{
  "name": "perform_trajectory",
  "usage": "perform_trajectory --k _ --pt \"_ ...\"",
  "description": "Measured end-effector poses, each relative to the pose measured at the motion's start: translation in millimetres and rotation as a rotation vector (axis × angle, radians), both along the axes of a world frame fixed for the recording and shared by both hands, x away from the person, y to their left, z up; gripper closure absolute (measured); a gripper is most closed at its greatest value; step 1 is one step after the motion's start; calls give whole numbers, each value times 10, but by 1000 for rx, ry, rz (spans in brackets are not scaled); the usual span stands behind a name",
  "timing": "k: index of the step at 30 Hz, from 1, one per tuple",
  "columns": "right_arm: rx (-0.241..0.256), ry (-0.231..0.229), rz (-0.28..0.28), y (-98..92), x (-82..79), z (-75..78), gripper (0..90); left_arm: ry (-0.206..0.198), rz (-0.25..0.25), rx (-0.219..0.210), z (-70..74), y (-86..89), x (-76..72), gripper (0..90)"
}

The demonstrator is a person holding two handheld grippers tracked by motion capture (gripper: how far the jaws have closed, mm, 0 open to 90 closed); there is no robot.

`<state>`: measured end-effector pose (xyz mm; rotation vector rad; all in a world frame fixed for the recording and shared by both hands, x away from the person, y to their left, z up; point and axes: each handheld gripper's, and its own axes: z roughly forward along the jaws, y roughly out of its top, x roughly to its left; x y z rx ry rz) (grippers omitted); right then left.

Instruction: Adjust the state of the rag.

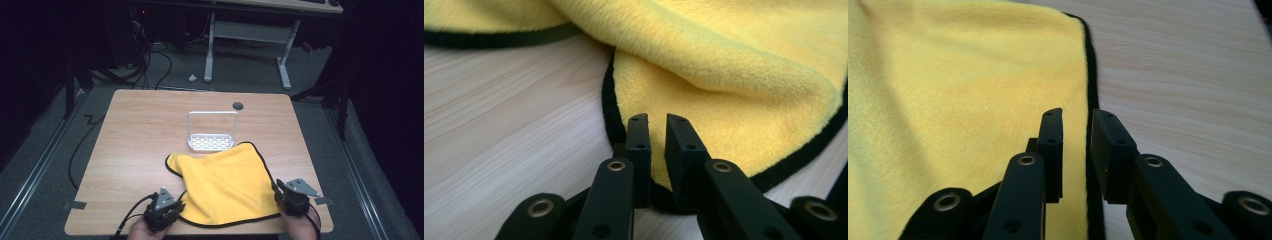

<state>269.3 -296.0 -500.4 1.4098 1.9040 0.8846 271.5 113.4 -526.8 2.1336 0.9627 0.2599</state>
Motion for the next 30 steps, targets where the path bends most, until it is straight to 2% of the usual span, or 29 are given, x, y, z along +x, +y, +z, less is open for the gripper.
perform_trajectory --k 3,6,8,11,12,13,14,16,18,22,25,27,30 --pt "3 24 55 177 149 5 763 7 39 11 9 216 12 809" --pt "-13 35 89 342 365 -2 764 17 63 -22 -10 340 17 812" --pt "-28 64 91 429 565 -52 763 21 69 -36 -18 377 19 815" --pt "-64 123 65 487 839 -171 764 20 79 -40 -21 396 4 816" --pt "-77 143 56 479 900 -212 766 21 79 -39 -20 403 -5 816" --pt "-66 141 55 454 921 -232 772 22 82 -39 -20 412 -16 816" --pt "-58 146 50 423 926 -229 779 26 83 -41 -19 423 -28 816" --pt "-89 145 29 372 876 -221 794 30 88 -41 -16 446 -54 816" --pt "-95 137 17 267 799 -225 794 39 96 -43 -12 467 -79 816" --pt "-84 139 -33 28 667 -223 794 59 103 -60 -11 499 -150 815" --pt "-68 132 -31 -68 634 -231 792 70 90 -66 -3 484 -181 805" --pt "-66 137 -31 -66 639 -225 760 71 76 -71 38 462 -127 753" --pt "-47 118 -18 -35 619 -166 732 28 66 -79 126 399 63 734"
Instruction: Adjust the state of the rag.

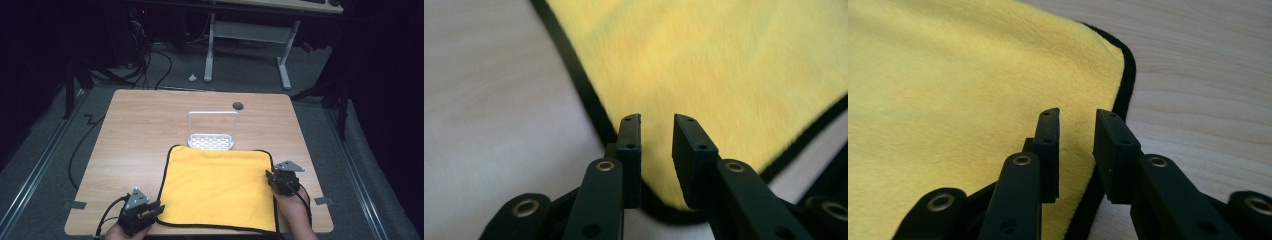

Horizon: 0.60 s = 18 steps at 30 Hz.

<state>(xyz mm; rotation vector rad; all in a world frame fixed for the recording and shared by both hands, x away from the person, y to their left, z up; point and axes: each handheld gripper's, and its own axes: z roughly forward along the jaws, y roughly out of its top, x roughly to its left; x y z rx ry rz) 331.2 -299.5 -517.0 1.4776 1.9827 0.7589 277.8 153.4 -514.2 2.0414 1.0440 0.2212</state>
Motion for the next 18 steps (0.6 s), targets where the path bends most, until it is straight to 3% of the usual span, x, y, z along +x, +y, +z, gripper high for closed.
perform_trajectory --k 3,6,8,9,11,13,18 --pt "18 0 24 43 -87 57 728 -38 -14 21 24 -123 292 717" --pt "8 14 47 83 -216 53 729 -32 -28 35 -25 -250 541 696" --pt "-10 27 56 93 -271 32 726 -15 -27 53 -75 -296 615 696" --pt "-16 33 56 94 -288 19 726 -4 -32 67 -101 -313 613 701" --pt "-38 48 59 79 -297 -25 726 -4 -40 51 -125 -325 526 705" --pt "-9 41 56 33 -311 -42 727 13 -46 29 -127 -319 414 707" --pt "-15 28 50 -23 -405 -50 727 11 -68 19 -136 -305 177 707"
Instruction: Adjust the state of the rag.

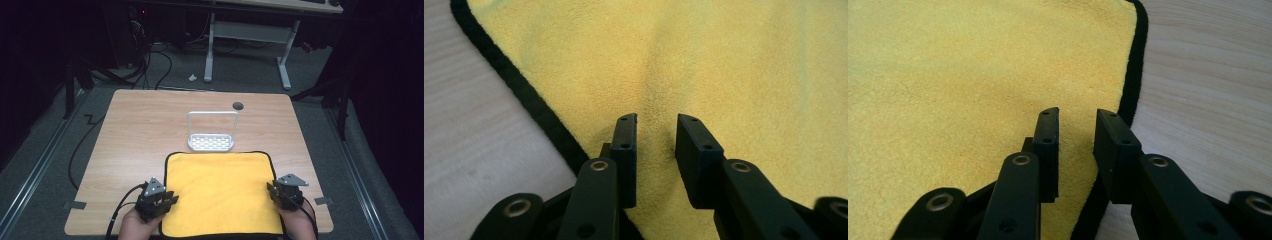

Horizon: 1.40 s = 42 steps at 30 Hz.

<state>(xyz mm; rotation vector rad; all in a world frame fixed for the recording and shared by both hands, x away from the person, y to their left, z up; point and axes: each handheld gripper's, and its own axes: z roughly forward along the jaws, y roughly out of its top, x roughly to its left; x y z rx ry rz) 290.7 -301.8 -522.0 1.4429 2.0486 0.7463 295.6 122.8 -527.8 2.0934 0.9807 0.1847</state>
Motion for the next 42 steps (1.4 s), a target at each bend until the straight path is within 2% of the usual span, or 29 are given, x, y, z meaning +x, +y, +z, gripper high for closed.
perform_trajectory --k 3,7,12,14,15,17,19,23,27,30,31,32,34,36,39,40,42 --pt "-16 1 -2 -32 -54 8 727 -2 -2 -6 -6 1 13 714" --pt "-22 4 -11 -64 -42 13 721 -6 3 -7 -12 -17 128 723" --pt "-9 3 -19 -100 -13 8 721 22 3 -3 17 -23 165 700" --pt "-6 7 -25 -98 -17 13 715 9 10 10 47 10 186 675" --pt "-3 7 -22 -93 -13 28 706 2 26 1 65 44 217 666" --pt "12 -21 -18 -70 -24 99 698 -15 52 -31 108 123 314 661" --pt "24 -52 -6 -26 -32 172 686 -50 84 -37 138 176 433 644" --pt "23 -80 40 139 -55 216 652 -44 157 -43 122 204 736 607" --pt "34 -97 91 325 -91 237 639 -60 187 -55 99 150 1002 568" --pt "37 -109 135 473 -123 266 633 -67 197 -29 89 84 1176 545" --pt "37 -115 153 526 -135 277 629 -63 204 -42 74 71 1218 538" --pt "37 -119 167 582 -148 289 625 -55 211 -34 58 50 1261 531" --pt "44 -130 197 692 -169 314 617 -43 209 -24 7 -6 1318 522" --pt "48 -136 233 803 -187 331 610 -38 210 11 -30 -69 1346 520" --pt "50 -142 277 963 -209 344 601 -52 220 12 -41 -112 1339 558" --pt "51 -143 287 1016 -220 346 599 -73 217 29 -43 -119 1337 571" --pt "50 -144 314 1117 -235 347 597 -77 208 41 -46 -131 1313 626"
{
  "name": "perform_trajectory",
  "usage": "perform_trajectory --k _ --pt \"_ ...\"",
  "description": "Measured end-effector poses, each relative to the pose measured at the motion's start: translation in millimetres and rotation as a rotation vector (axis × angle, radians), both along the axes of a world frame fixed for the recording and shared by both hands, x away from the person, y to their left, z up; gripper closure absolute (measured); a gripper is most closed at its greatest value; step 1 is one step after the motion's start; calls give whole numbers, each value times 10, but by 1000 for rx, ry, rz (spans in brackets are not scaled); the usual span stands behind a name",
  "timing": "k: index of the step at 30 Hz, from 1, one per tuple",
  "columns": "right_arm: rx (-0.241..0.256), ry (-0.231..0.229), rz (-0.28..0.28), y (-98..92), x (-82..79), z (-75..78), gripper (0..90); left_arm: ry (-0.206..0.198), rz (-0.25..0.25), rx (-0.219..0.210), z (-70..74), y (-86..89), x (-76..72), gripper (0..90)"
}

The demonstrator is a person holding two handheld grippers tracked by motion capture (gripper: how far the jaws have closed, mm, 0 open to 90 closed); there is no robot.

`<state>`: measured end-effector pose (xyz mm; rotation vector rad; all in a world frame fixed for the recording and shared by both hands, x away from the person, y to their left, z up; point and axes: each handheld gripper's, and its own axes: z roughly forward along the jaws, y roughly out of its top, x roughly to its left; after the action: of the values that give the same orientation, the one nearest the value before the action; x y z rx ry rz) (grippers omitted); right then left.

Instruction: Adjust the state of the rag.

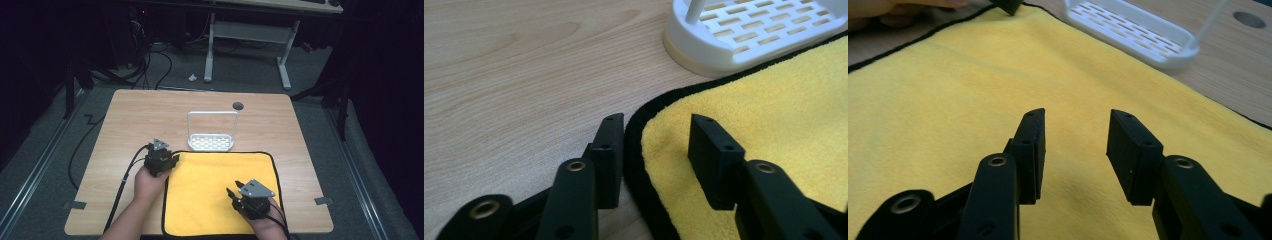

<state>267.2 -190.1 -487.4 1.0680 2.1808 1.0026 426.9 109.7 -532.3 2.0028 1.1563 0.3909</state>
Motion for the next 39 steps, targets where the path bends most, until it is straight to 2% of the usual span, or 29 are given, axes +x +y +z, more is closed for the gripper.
perform_trajectory --k 3,5,7,9,13,15,19,21,23,29,32,36,39 --pt "-9 -1 36 162 -16 -18 578 -13 -29 0 -15 0 -26 785" --pt "-10 1 59 278 -24 -42 575 11 -30 -43 -23 40 -13 822" --pt "-15 8 90 399 -35 -71 575 29 -17 -75 -30 76 -6 839" --pt "-28 18 119 533 -54 -101 570 29 -1 -90 -29 97 -12 847" --pt "-43 28 184 792 -94 -152 560 29 28 -155 -25 174 -8 857" --pt "-54 26 207 891 -113 -165 560 30 30 -170 -23 191 -10 858" --pt "-70 27 223 965 -130 -190 562 31 22 -186 -18 212 -8 858" --pt "-63 37 223 971 -119 -203 562 34 28 -201 -19 228 -4 858" --pt "-43 42 222 1001 -122 -205 561 37 37 -203 -21 230 -1 858" --pt "-28 47 288 1222 -206 -200 545 28 33 -188 -25 210 -10 855" --pt "-19 61 319 1380 -222 -210 531 23 28 -177 -25 198 -19 855" --pt "-2 89 362 1586 -231 -246 497 29 24 -186 -26 208 -14 855" --pt "-13 113 376 1695 -244 -313 478 24 22 -186 -26 206 -20 855"
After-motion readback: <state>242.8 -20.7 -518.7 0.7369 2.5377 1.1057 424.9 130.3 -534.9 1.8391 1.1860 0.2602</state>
